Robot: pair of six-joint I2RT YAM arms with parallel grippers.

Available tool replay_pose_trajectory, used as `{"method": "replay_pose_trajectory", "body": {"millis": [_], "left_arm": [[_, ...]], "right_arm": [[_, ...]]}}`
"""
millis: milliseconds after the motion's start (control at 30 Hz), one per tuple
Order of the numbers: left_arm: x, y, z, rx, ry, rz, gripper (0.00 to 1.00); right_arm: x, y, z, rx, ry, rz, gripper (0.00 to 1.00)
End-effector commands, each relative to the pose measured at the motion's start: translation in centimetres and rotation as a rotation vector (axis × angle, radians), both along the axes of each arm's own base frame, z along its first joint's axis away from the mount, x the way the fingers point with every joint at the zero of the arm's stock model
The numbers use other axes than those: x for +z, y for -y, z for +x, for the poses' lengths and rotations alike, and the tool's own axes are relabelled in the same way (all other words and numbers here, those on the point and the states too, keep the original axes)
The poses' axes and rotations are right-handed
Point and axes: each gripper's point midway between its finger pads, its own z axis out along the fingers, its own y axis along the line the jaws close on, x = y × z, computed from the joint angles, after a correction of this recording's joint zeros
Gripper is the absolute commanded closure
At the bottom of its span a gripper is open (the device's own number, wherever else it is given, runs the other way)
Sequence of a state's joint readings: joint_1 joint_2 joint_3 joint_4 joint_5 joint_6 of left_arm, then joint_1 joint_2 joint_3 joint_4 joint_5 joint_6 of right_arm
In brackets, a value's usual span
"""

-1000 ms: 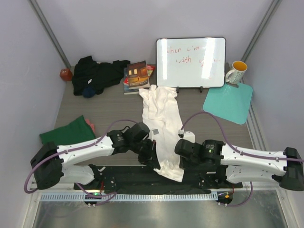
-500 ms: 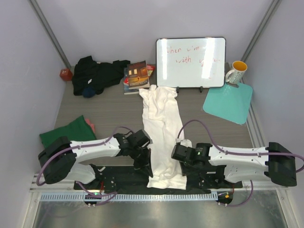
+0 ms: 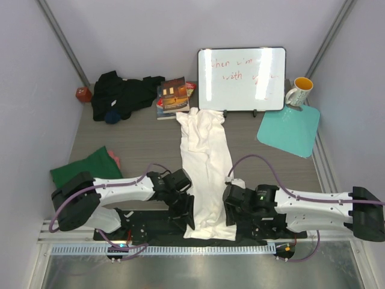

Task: Fold and stack the t-shirts

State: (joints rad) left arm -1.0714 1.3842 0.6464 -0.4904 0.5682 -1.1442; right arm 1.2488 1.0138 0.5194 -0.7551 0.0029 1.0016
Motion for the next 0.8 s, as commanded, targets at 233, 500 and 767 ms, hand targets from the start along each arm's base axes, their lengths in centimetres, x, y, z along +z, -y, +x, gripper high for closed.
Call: {"method": "replay_pose_trajectory", "body": {"millis": [233, 500, 767], "left_arm": [[-1.9, 0.8, -1.0, -0.036, -0.012, 0.008, 0.56], [-3.4, 1.9, -1.8, -0.067, -0.027, 0.030, 0.63], [-3.8, 1.7, -3.9, -0.098, -0.084, 0.065, 1.00]], "right_arm": [[-0.2, -0.7, -0.6, -0.060, -0.013, 0.148, 0.52], [-1.7, -0.5, -1.4, -0.066, -0.055, 0.159, 0.80], [-0.6, 0.5, -2.0, -0.052, -0.085, 0.092, 0.99]]}}
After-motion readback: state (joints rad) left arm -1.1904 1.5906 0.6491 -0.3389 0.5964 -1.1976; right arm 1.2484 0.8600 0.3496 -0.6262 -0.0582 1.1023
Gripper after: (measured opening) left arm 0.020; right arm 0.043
